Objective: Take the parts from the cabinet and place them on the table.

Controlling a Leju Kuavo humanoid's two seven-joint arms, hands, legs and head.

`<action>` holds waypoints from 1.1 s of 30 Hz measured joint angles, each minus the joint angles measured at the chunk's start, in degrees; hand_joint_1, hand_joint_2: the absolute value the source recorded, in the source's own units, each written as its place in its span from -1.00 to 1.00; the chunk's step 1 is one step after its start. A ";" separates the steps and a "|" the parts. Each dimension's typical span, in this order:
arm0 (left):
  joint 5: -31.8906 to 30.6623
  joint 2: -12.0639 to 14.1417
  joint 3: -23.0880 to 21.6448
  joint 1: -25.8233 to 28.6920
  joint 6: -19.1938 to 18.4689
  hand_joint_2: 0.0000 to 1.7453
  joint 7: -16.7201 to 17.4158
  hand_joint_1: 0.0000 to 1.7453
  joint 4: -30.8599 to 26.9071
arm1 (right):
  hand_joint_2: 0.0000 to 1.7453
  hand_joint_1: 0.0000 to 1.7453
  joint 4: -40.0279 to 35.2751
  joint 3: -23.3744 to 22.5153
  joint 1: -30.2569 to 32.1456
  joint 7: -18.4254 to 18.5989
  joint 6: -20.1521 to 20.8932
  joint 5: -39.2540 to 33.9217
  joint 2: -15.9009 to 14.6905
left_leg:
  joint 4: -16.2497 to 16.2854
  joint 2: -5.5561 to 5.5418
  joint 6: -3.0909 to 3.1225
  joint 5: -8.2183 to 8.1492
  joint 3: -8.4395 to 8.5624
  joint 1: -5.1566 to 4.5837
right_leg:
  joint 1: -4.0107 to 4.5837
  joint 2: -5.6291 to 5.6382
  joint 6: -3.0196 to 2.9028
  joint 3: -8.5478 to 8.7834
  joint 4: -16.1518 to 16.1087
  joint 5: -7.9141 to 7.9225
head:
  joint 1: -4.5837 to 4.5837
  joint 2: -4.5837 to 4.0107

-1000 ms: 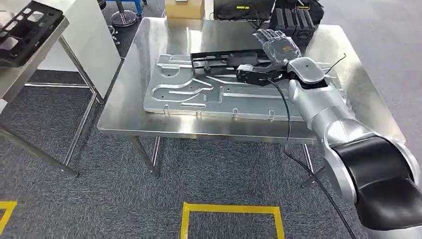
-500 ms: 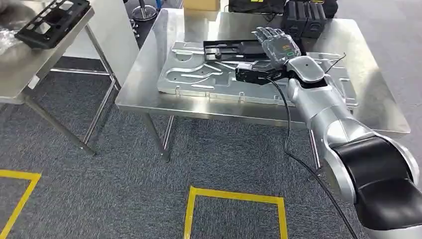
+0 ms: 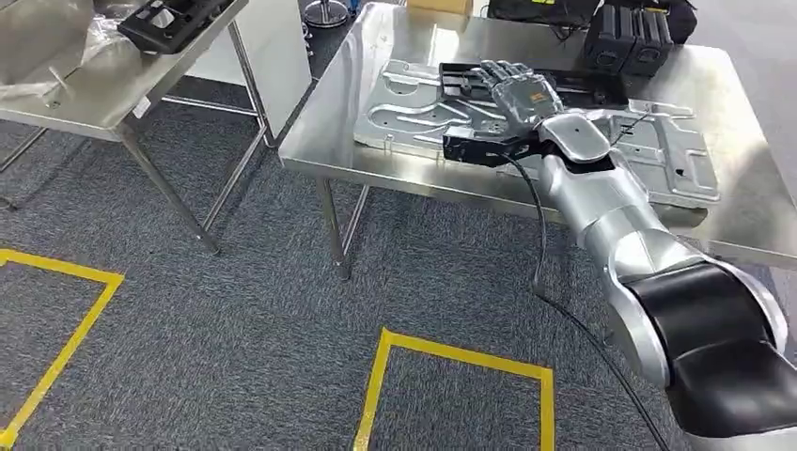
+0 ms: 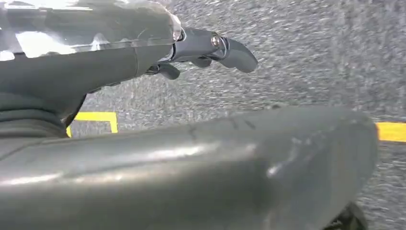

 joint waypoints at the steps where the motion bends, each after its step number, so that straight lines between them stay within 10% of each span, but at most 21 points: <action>1: 0.04 0.02 0.00 -0.04 0.02 -1.00 -0.04 -1.00 0.00 | -1.00 -1.00 -0.04 -0.02 -0.06 0.00 0.00 0.00 0.02 | 0.39 -0.15 -0.33 0.40 -0.53 -0.03 | -0.19 0.16 0.09 3.58 -5.46 -0.62 | 0.00 0.00; 2: 0.13 0.09 0.00 -0.11 0.09 -1.00 -0.11 -1.00 -0.02 | -1.00 -1.00 -0.09 -0.07 -0.07 0.00 -0.02 -0.02 0.07 | 0.58 -0.37 -0.69 0.78 -1.23 -0.13 | 0.29 0.61 -0.09 5.51 -8.52 -2.38 | 0.00 0.00; 6: 0.15 0.13 0.00 0.21 0.13 -1.00 -0.26 -1.00 0.00 | -1.00 -1.00 -0.07 -0.39 0.77 0.04 -0.11 -0.68 0.15 | 0.00 -0.94 -2.00 2.81 -1.80 0.00 | 0.50 0.50 -1.91 4.00 -8.75 -0.63 | -0.04 0.00; 10: 0.26 0.13 0.02 0.33 0.06 -1.00 -0.24 -1.00 0.00 | -1.00 -1.00 0.00 -1.31 1.69 -0.13 -1.05 -2.14 -0.26 | 12.85 -0.10 -2.63 -9.97 -5.55 0.35 | 0.90 -0.19 -3.21 0.76 -8.75 2.26 | -0.06 0.00; 12: 0.57 0.13 0.04 0.36 0.07 -1.00 -0.26 -1.00 0.00 | -1.00 -1.00 0.02 -1.99 2.86 -0.48 -1.33 -3.00 -0.68 | 19.90 -0.05 -2.33 -12.15 -6.04 0.25 | 1.44 -0.35 -3.37 -0.83 -8.69 3.48 | -0.07 0.00; 14: 0.68 0.15 0.09 0.39 0.07 -1.00 -0.26 -1.00 0.00 | -1.00 -1.00 0.04 -2.49 4.20 -0.94 -1.64 -3.30 -1.16 | 17.88 -0.06 -1.27 -8.86 -2.24 -0.27 | 1.89 -0.41 -3.53 -2.32 -8.65 4.71 | -0.07 0.00; 16: 0.70 0.15 0.09 0.36 0.07 -1.00 -0.33 -1.00 0.00 | -1.00 -1.00 0.02 -3.06 4.73 -0.98 -1.68 -3.91 -1.62 | 8.22 -0.05 0.23 -6.37 5.46 -1.61 | 1.97 -0.40 -3.51 -3.40 -8.64 5.86 | -0.07 0.00; 18: 0.90 0.50 0.11 0.18 0.18 -1.00 -0.52 -1.00 -0.02 | -1.00 -1.00 0.02 -3.87 5.65 -1.07 -2.12 -5.25 -2.28 | -1.34 0.34 1.31 -10.01 11.29 -2.11 | 1.78 -0.59 -3.13 -3.66 -8.80 6.87 | -0.04 0.00; 22: 1.38 0.48 0.15 0.54 0.17 -1.00 -0.79 -1.00 -0.02 | -1.00 -1.00 0.13 -7.49 12.03 -2.32 -4.62 -10.54 -5.15 | -3.84 0.11 2.14 -6.38 10.85 -1.44 | 1.70 -1.18 -1.99 -3.12 -10.80 8.84 | -0.09 0.00; 26: 1.53 0.44 0.20 0.90 0.24 -1.00 -0.79 -1.00 -0.02 | -1.00 -1.00 0.77 -12.33 19.27 -2.93 -7.85 -15.28 -7.76 | -4.27 0.00 2.04 -2.93 7.35 -1.32 | 0.79 0.01 -0.07 -6.30 1.16 -3.69 | -0.09 0.00; 28: 1.53 0.33 0.22 1.17 0.42 -1.00 -0.81 -1.00 -0.02 | -1.00 -1.00 1.20 -15.17 24.16 -3.04 -9.25 -17.47 -8.48 | -3.67 -0.01 1.64 -1.72 5.20 -0.98 | 0.00 0.00 0.77 -6.82 7.55 -3.42 | -0.07 0.00; 31: 1.53 0.33 0.37 1.34 0.50 -1.00 -0.81 -1.00 -0.02 | -1.00 -1.00 1.73 -17.88 28.39 -2.88 -9.66 -18.60 -8.94 | -1.44 0.21 0.39 -0.50 1.14 -0.33 | -1.77 -0.09 2.61 -0.08 0.83 1.64 | -0.07 0.00; 33: 1.53 0.55 0.44 1.00 0.76 -1.00 -0.83 -1.00 -0.15 | -1.00 -1.00 1.84 -20.40 31.03 -1.37 -9.05 -20.90 -9.09 | 0.79 0.18 -0.29 -0.38 -0.76 -0.42 | -1.66 0.23 3.52 7.00 -9.02 -3.41 | -0.04 0.00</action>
